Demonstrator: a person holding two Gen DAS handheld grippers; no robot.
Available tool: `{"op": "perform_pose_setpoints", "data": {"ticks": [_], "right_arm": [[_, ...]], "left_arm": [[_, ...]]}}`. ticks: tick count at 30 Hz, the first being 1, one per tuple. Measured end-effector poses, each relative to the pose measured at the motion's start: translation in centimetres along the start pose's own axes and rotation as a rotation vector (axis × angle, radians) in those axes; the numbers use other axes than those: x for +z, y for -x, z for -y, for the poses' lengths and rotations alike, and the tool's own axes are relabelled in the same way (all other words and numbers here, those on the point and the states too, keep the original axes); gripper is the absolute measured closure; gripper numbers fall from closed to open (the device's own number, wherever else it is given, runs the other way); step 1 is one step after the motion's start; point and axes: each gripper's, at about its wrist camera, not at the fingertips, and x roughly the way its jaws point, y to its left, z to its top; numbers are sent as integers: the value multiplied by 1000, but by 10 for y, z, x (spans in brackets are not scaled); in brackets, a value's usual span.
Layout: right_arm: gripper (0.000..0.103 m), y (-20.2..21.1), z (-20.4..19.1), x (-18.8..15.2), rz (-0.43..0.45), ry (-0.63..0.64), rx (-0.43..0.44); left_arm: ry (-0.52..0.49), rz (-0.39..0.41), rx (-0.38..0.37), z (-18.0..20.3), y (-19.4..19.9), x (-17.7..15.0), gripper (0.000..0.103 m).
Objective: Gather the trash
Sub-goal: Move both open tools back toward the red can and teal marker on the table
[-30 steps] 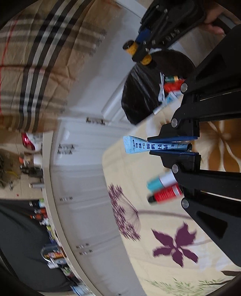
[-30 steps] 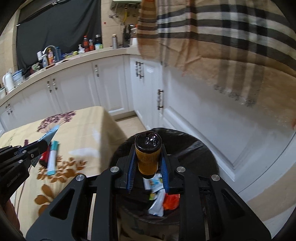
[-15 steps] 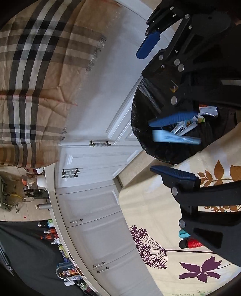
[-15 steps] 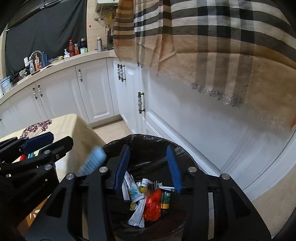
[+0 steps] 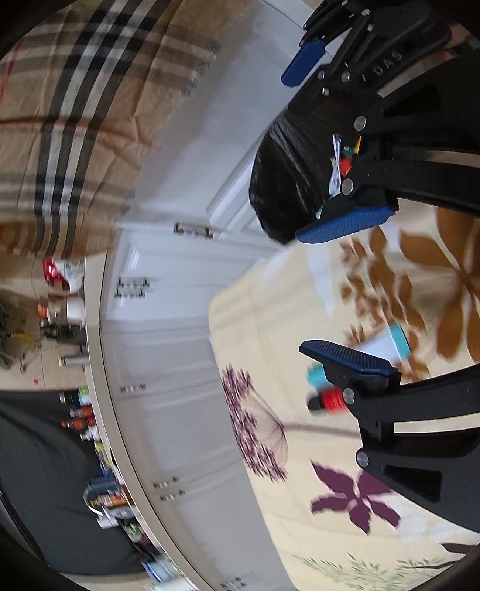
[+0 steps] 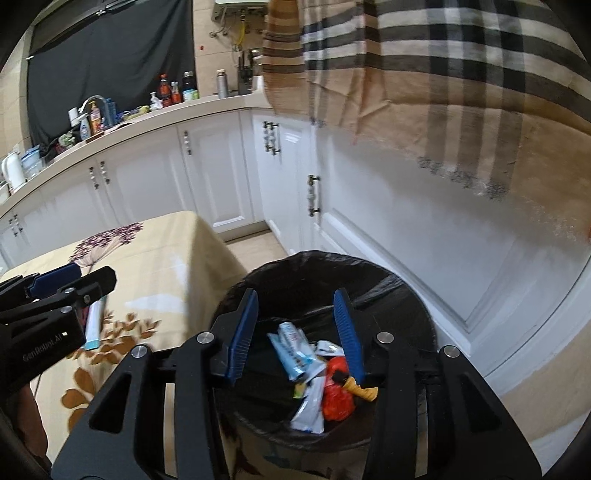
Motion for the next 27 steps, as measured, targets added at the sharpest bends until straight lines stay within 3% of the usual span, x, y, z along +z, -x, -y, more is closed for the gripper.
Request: {"op": "perform_pose_setpoints", "data": {"ticks": [14, 27], "right_arm": [[61, 16, -63, -6, -15, 74, 90], [61, 14, -115, -10, -40, 150, 142]], "left_arm": [[119, 13, 142, -87, 39, -27, 48], [180, -7, 212, -136, 54, -51, 47]]}}
